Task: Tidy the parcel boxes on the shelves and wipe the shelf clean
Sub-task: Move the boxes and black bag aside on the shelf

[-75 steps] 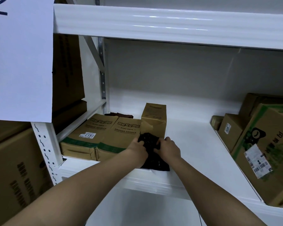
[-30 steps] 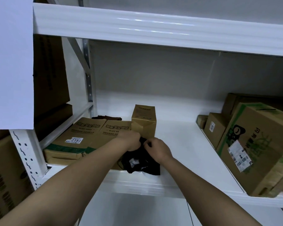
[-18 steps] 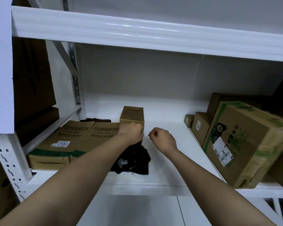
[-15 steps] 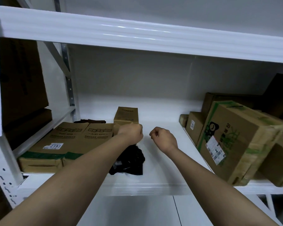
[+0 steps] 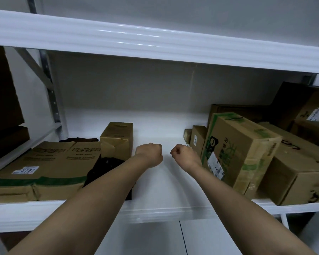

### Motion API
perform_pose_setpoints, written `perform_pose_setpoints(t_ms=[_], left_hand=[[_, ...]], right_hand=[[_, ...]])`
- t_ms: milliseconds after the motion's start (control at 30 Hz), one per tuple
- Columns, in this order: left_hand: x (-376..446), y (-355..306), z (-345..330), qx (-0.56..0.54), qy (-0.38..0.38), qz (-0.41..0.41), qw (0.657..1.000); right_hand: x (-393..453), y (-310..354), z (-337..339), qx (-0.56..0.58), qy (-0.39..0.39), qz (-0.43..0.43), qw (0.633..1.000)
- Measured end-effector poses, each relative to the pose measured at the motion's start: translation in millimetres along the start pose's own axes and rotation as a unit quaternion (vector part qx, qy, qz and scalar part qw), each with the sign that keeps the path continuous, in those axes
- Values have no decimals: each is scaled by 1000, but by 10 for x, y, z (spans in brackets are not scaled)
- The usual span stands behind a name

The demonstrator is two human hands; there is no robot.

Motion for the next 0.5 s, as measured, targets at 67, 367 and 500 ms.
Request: perform_pose_setpoints(t_ms=[67, 367, 500], left_hand=[[32, -115, -19, 0, 2, 2, 1000], [134, -586, 2, -28, 0, -18, 999], [154, -719, 97, -57, -19, -32, 998]], right_hand=[[3, -74, 59, -10, -3, 10, 1000], [-53, -172, 500, -97, -58, 72, 991], [-105, -133, 815, -133, -106, 77, 982]])
Point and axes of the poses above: each hand's wrist, its own x-axis towards the middle knuckle, its own z-axis out of the back of the hand, y = z × x, the point moved 6 cm from there along x, towards the middle knuckle, and after that the axes turned 6 degrees about y, right-handed, at the moved point
